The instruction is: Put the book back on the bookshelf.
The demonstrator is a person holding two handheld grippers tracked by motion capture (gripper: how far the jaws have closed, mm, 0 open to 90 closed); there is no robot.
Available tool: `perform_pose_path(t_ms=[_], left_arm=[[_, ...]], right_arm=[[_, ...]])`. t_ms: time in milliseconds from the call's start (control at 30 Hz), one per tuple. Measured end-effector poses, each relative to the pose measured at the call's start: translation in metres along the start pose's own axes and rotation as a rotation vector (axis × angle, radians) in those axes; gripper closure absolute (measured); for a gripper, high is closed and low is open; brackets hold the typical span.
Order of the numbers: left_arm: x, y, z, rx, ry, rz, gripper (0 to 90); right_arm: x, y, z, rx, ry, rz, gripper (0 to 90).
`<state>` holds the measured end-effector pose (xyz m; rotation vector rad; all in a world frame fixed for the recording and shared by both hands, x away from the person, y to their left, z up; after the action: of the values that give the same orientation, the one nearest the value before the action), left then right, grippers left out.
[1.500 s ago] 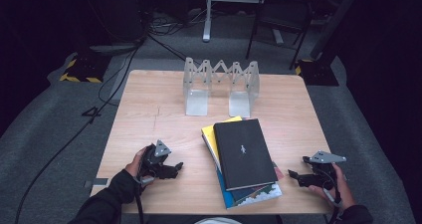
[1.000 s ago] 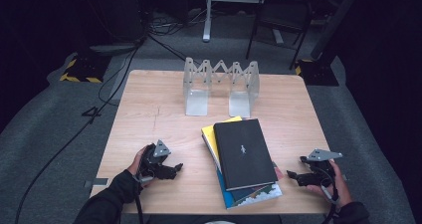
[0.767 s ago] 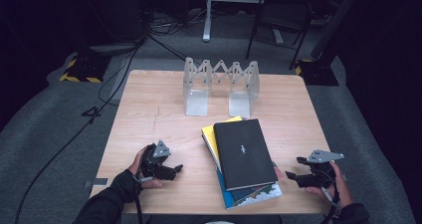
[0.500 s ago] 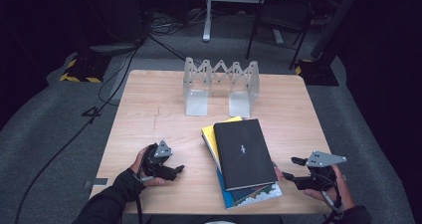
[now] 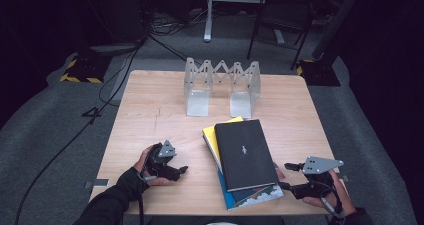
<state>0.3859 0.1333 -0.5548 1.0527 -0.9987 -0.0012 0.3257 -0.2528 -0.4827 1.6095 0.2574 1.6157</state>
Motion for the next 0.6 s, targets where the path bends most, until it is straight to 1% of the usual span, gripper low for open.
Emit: perform_pose_path(t_ms=[33,100,167,233,267,333,433,467,500,533,600], left_arm=[[0.001,-0.001,0.001,0.006,-0.007,0.007,14.5],[0.002,-0.002,0.001,0.01,-0.012,0.006,14.6],[0.003,-0.003,0.002,0.0,-0.001,0.003,14.6],[0.003,-0.004,0.001,-0.012,0.016,-0.007,14.6],[0.004,-0.004,0.0,-0.015,0.014,-0.008,14.6],[0.004,-0.004,0.001,-0.013,0.015,-0.008,14.6],[0.005,-0.005,0.001,-0.012,0.019,-0.014,14.6],[0.005,-0.006,0.002,-0.013,0.016,-0.015,14.7],[0.005,-0.006,0.002,-0.013,0.016,-0.015,14.7],[0.007,-0.007,0.003,-0.019,0.011,-0.016,14.8],[0.008,-0.008,0.003,-0.019,0.006,-0.018,14.9]], right_arm=[[0.003,-0.001,-0.001,0.003,0.004,0.003,30.6],[0.005,-0.003,0.0,-0.009,0.015,-0.012,30.3],[0.006,-0.003,0.002,0.003,0.002,-0.004,30.7],[0.007,-0.002,0.002,0.013,0.005,0.0,31.2],[0.007,-0.001,0.002,0.016,0.007,0.001,31.3],[0.007,0.001,0.0,0.022,0.024,0.0,31.2],[0.009,0.004,-0.002,0.027,0.037,-0.003,30.9],[0.01,0.005,-0.004,0.039,0.04,0.002,29.6],[0.01,0.005,-0.004,0.039,0.04,0.002,29.6],[0.015,0.009,-0.007,0.074,0.045,0.033,30.0],[0.017,0.01,-0.007,0.072,0.049,0.037,29.9]])
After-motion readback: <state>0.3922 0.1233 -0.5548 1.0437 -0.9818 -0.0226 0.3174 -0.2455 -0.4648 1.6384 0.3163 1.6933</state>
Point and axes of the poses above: each handheld gripper's, and its own axes: y roughly backward along the jaws, x roughly out of its top, z roughly to its right, the point moved 7 cm from there along -y, roughly forward along the jaws, and after that the axes turned 11 degrees about y, right-handed, at the moved point
